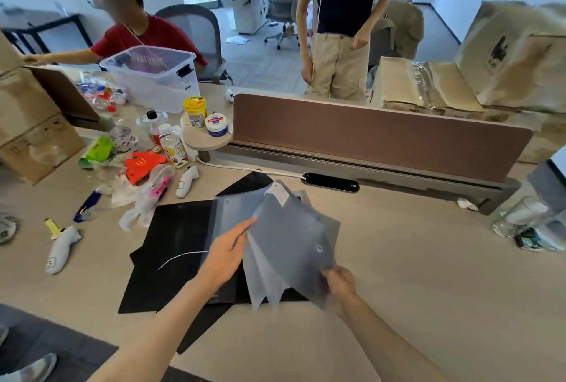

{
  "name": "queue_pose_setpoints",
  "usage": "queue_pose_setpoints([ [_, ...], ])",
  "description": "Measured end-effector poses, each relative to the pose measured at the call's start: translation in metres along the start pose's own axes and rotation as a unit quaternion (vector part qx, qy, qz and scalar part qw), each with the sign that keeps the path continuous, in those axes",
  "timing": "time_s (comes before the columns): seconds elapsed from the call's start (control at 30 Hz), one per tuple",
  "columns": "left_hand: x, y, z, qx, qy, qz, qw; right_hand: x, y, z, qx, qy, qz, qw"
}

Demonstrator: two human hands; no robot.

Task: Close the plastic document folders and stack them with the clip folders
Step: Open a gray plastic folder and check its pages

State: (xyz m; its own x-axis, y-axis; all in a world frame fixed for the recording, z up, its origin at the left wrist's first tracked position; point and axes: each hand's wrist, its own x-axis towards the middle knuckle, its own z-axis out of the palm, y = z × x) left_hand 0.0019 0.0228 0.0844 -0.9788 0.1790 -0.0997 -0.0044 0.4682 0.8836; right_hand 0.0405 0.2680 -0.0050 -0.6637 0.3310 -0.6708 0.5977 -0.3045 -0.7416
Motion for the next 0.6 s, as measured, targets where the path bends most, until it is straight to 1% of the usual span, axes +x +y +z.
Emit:
queue_pose_setpoints([
  [0.1, 0.003, 0.016, 0.002, -0.005, 0.020, 0.012, 1.000, -0.014, -0.031, -0.016, 0.068, -0.022, -0.038, 0.997],
  [0.17, 0.005, 0.027, 0.001, 0.032, 0.015, 0.015, 0.999, -0.021, -0.056, -0.028, 0.066, -0.010, -0.087, 0.994],
  [0.23, 0.005, 0.037, 0.001, 0.148, -0.007, 0.036, 0.988, -0.027, -0.082, -0.038, 0.068, -0.012, -0.130, 0.989],
  [0.3, 0.004, 0.051, 0.008, 0.281, -0.042, 0.078, 0.956, -0.035, -0.109, -0.045, 0.075, -0.033, -0.162, 0.983],
  [0.33, 0.004, 0.057, 0.013, 0.313, -0.052, 0.091, 0.944, -0.041, -0.122, -0.048, 0.079, -0.044, -0.176, 0.980],
  [0.37, 0.003, 0.066, 0.019, 0.322, -0.048, 0.097, 0.941, -0.047, -0.135, -0.050, 0.091, -0.063, -0.185, 0.976],
  [0.4, 0.003, 0.074, 0.024, 0.310, -0.027, 0.095, 0.946, -0.051, -0.147, -0.053, 0.106, -0.086, -0.193, 0.972],
  [0.47, 0.004, 0.090, 0.032, 0.251, 0.039, 0.103, 0.962, -0.064, -0.169, -0.059, 0.135, -0.131, -0.203, 0.961],
  [0.53, 0.004, 0.104, 0.041, 0.190, 0.088, 0.114, 0.971, -0.076, -0.187, -0.066, 0.134, -0.145, -0.225, 0.954],
  [0.6, 0.001, 0.116, 0.049, 0.126, 0.103, 0.130, 0.978, -0.086, -0.203, -0.073, 0.125, -0.144, -0.255, 0.948],
])
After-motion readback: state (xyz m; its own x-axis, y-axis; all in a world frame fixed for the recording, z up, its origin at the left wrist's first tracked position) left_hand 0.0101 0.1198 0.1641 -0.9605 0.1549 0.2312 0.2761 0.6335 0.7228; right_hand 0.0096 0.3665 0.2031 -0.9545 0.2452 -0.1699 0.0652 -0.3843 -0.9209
